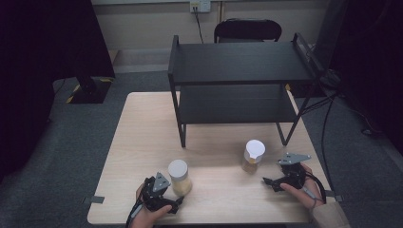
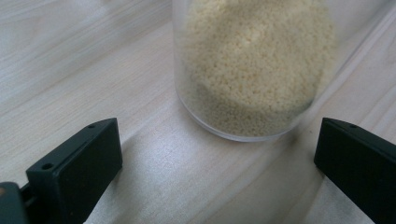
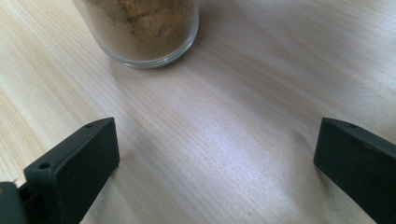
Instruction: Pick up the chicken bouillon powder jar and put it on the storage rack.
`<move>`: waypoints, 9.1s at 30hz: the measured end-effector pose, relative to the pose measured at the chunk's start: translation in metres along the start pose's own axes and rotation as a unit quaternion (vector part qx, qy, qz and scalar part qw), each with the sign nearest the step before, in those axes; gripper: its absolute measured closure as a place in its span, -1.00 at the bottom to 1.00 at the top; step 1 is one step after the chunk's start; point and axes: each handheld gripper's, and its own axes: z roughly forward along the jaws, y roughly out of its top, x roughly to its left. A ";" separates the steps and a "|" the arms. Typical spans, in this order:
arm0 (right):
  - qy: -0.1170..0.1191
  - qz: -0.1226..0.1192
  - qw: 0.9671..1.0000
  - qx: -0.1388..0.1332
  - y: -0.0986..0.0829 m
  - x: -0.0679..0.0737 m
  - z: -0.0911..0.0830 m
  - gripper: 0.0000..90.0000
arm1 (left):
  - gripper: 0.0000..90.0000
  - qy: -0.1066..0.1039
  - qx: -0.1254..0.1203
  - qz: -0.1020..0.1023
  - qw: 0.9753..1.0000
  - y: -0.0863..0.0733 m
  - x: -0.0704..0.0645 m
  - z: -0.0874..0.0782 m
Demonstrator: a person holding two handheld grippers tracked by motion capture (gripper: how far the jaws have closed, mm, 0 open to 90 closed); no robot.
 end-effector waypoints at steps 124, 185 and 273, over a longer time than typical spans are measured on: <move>-0.001 0.001 1.000 0.001 0.000 0.000 0.000 -1.00 | -0.22 -0.090 -0.077 0.019 0.993 0.177 0.003 -0.026; -0.001 0.001 1.000 0.001 0.001 0.000 0.000 -1.00 | -0.22 -0.087 -0.085 0.050 0.991 0.337 -0.003 -0.105; 0.001 0.000 1.000 0.001 0.000 0.000 0.000 -1.00 | -0.24 0.033 -0.109 -0.034 0.993 0.427 0.006 -0.088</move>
